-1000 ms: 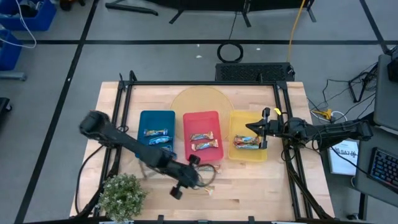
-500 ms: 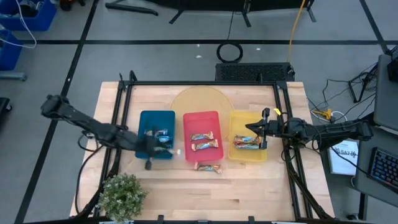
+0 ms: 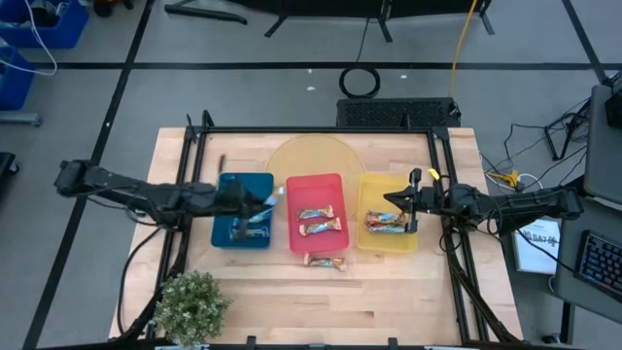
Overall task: Pick and place Granola Bars by type
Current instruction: Put the bottom yellow granola bar into pink bin
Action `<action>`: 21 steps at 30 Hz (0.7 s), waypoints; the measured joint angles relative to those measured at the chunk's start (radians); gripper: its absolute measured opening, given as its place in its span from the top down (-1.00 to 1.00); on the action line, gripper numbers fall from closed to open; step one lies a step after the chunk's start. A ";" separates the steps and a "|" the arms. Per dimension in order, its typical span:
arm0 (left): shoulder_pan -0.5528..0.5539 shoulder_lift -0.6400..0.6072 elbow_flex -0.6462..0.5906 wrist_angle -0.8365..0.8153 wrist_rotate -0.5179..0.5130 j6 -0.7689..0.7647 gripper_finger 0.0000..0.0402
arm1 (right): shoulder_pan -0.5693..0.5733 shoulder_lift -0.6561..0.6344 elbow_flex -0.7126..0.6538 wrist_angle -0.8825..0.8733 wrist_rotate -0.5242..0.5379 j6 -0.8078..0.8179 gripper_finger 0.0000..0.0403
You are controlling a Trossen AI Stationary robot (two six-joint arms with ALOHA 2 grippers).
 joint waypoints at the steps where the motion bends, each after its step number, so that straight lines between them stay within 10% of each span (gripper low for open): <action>1: 0.017 0.047 0.036 -0.026 0.004 0.001 0.79 | 0.000 0.000 0.000 -0.001 0.000 0.000 1.00; 21: 0.128 0.952 0.673 -0.454 0.215 0.131 0.79 | 0.000 0.000 0.000 0.004 0.000 -0.019 1.00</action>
